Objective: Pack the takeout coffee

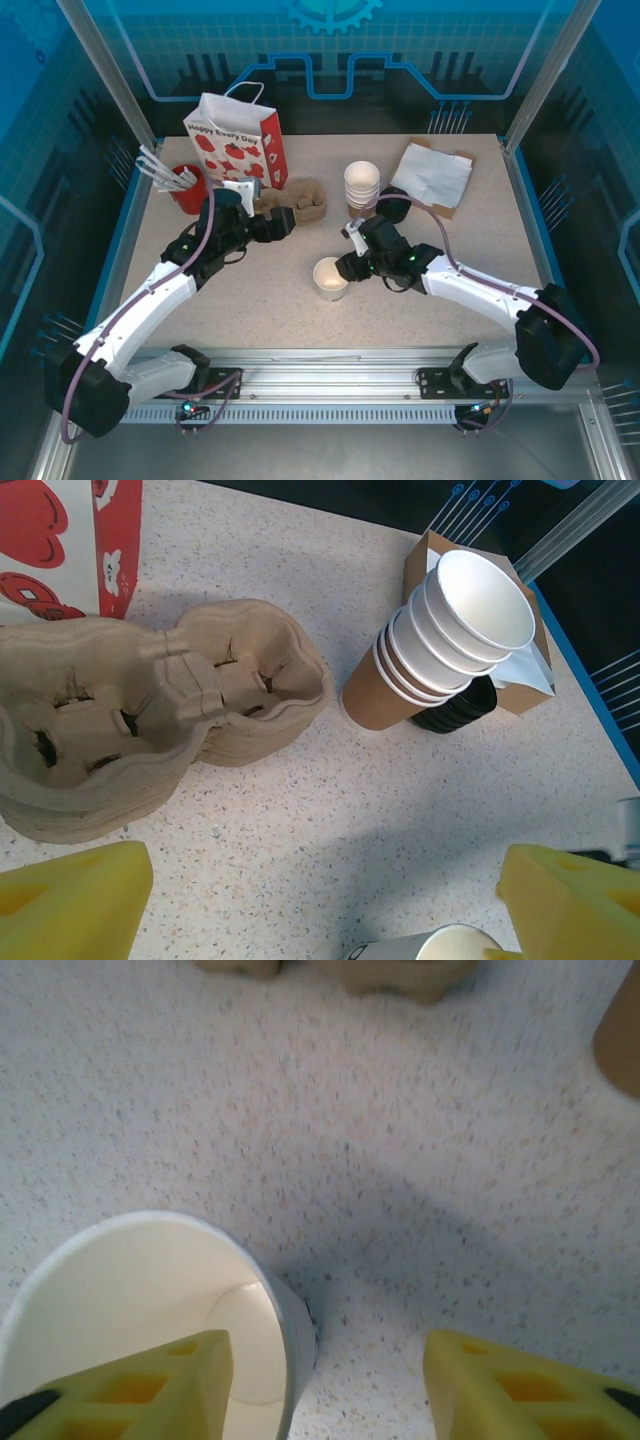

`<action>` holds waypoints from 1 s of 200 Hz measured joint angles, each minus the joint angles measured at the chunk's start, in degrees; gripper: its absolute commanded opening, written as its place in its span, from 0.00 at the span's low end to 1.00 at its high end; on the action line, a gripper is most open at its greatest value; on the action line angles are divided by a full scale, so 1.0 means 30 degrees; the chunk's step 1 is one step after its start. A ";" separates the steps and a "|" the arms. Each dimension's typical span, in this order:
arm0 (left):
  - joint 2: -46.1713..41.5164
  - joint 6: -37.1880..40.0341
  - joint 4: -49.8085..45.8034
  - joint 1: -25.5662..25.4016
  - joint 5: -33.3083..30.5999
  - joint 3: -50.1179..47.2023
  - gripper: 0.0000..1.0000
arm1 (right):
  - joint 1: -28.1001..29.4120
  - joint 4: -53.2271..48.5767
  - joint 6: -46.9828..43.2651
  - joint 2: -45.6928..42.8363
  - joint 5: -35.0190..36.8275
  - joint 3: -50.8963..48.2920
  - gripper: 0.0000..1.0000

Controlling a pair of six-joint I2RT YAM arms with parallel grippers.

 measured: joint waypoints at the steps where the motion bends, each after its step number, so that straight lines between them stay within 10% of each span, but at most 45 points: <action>1: 0.0015 0.0000 0.0000 0.0000 0.0029 0.0000 0.92 | 0.0000 -0.0058 -0.0007 -0.0029 0.0000 0.0058 0.63; 58: 0.0364 -0.0488 0.1180 -0.0386 0.1406 0.0029 0.92 | -0.1093 -0.1974 -0.0175 -0.2426 0.1093 0.2914 0.71; 132: 0.2448 -0.0437 0.1749 -0.1537 0.2390 0.2033 0.91 | -0.8218 -0.3883 0.0255 -0.3504 0.0998 0.3126 0.73; 200: 0.4058 -0.0357 0.1501 -0.2208 0.2499 0.3286 0.91 | -1.1256 -0.4437 0.2091 0.2178 0.0707 0.5574 0.67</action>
